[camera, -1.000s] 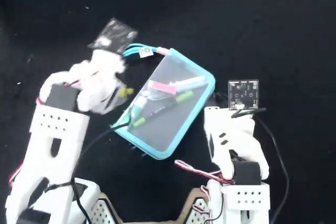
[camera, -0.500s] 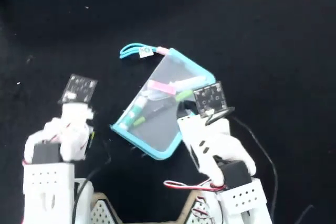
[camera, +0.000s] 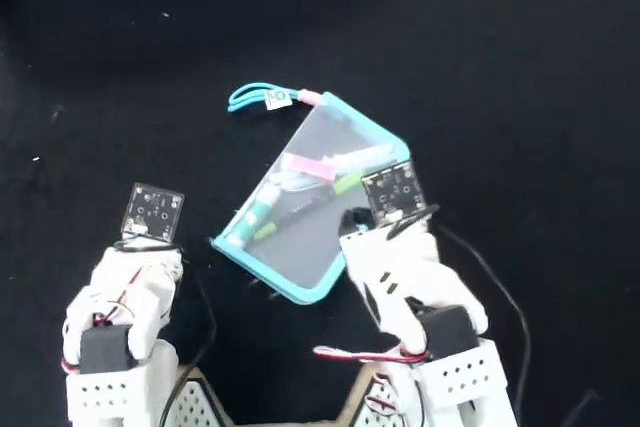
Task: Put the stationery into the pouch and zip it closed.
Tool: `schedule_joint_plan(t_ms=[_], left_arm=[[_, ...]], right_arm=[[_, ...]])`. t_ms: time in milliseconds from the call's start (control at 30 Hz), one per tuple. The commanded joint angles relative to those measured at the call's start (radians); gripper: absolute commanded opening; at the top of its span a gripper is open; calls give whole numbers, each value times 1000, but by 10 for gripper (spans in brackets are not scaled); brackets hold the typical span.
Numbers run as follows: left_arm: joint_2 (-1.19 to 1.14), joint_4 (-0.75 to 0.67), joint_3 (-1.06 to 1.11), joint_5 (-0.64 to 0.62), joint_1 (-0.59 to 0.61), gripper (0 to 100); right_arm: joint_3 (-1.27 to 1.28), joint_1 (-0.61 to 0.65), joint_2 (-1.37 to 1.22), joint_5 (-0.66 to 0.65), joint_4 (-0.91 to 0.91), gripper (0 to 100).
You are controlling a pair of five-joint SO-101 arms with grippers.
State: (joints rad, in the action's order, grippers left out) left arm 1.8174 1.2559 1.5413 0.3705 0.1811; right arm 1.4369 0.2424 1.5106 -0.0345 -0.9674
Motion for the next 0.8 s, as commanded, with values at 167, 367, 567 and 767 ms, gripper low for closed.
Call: schedule_joint_plan(t_ms=[167, 367, 567, 767], left_arm=[[8, 6, 114, -77, 13, 83], [6, 0, 162, -451, 12, 85], [6, 6, 159, -500, 12, 84], [6, 6, 159, -500, 8, 84]], right_arm=[[76, -327, 13, 71, -43, 15], [197, -308, 13, 120, -6, 15], [254, -299, 13, 123, 46, 14], [254, -302, 13, 126, 48, 14]])
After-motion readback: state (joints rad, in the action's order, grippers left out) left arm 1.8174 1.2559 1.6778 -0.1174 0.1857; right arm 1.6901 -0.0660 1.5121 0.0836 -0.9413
